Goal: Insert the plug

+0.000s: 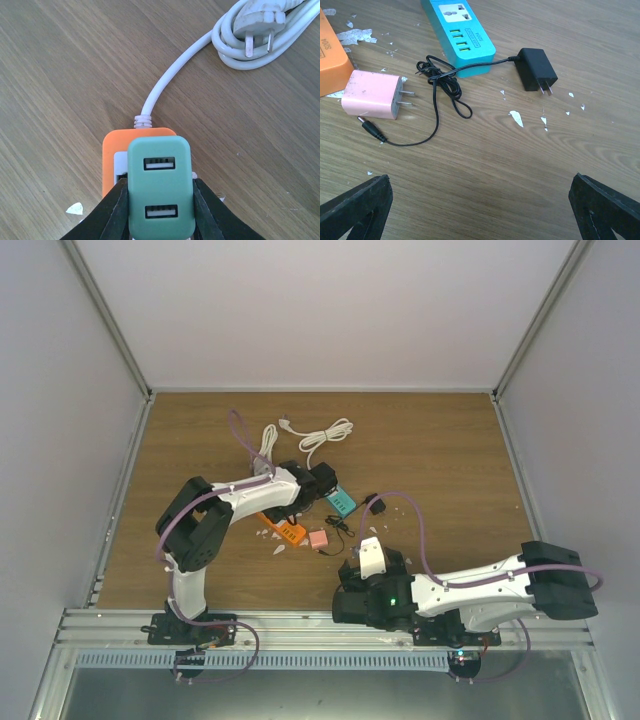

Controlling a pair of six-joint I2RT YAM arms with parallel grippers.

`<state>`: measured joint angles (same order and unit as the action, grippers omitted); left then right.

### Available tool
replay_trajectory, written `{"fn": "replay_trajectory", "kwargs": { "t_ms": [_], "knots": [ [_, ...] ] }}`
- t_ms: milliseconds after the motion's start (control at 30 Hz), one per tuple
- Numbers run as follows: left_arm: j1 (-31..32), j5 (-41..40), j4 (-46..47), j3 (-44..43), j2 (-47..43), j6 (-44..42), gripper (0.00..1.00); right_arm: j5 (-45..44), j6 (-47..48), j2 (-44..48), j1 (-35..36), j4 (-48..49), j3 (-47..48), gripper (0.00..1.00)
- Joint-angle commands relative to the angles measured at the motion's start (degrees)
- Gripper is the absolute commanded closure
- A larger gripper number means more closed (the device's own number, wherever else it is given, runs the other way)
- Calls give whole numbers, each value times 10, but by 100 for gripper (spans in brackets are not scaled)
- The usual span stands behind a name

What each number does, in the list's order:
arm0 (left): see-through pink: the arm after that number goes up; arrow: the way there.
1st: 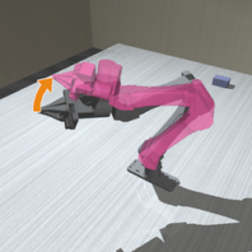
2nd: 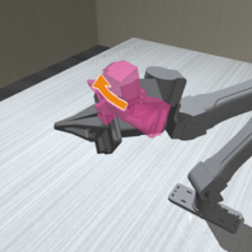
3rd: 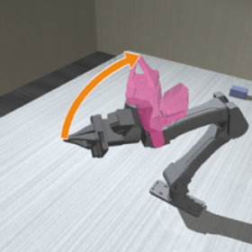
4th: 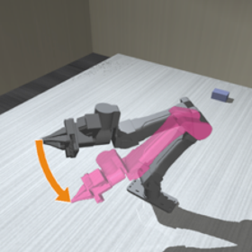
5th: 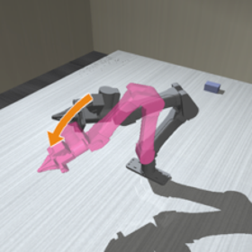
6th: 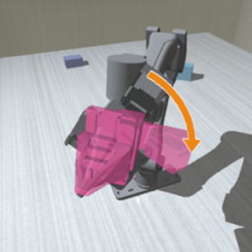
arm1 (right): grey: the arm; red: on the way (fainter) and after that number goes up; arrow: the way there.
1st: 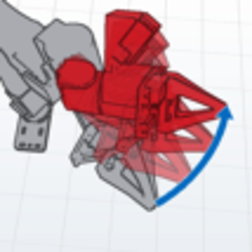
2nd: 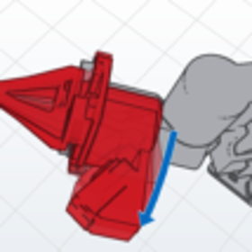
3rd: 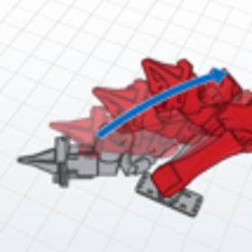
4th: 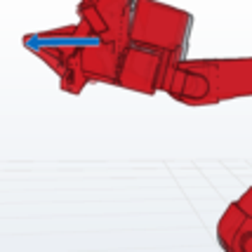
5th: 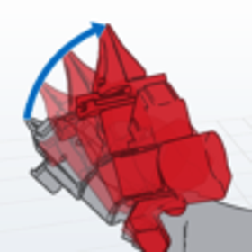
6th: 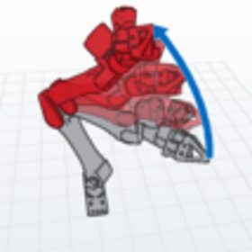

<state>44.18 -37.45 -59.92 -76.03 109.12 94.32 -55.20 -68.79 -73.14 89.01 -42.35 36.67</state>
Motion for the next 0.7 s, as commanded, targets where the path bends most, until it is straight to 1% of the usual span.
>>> {"fn": "replay_trajectory", "kwargs": {
  "t_ms": [0,33,167,200,300,333,367,433,467,533,667],
  "knots": [
    [1,19,4,23,38,22,91,-18,-8,-5,-2,8,-1,0],
    [2,17,2,21,38,22,88,-18,-8,-5,-2,8,-1,0],
    [8,6,-5,17,30,25,72,-18,-3,-8,-2,12,-1,0],
    [9,3,-8,16,27,26,69,-17,-2,-8,-2,13,0,0],
    [11,0,-15,11,22,28,68,-17,0,-11,-2,14,1,0],
    [11,-1,-19,9,20,29,62,-16,1,-12,-2,14,1,1],
    [12,-4,-23,8,18,31,52,-16,1,-12,-2,15,1,0],
    [19,-15,-40,6,12,49,19,-15,3,-14,-2,16,1,1],
    [24,-23,-48,6,9,57,11,-15,4,-15,-2,16,1,0],
    [32,-30,-61,4,2,70,3,-15,5,-16,-2,18,2,0],
    [38,-37,-61,2,-17,59,3,-17,3,-17,-2,15,2,0]
  ]
}}
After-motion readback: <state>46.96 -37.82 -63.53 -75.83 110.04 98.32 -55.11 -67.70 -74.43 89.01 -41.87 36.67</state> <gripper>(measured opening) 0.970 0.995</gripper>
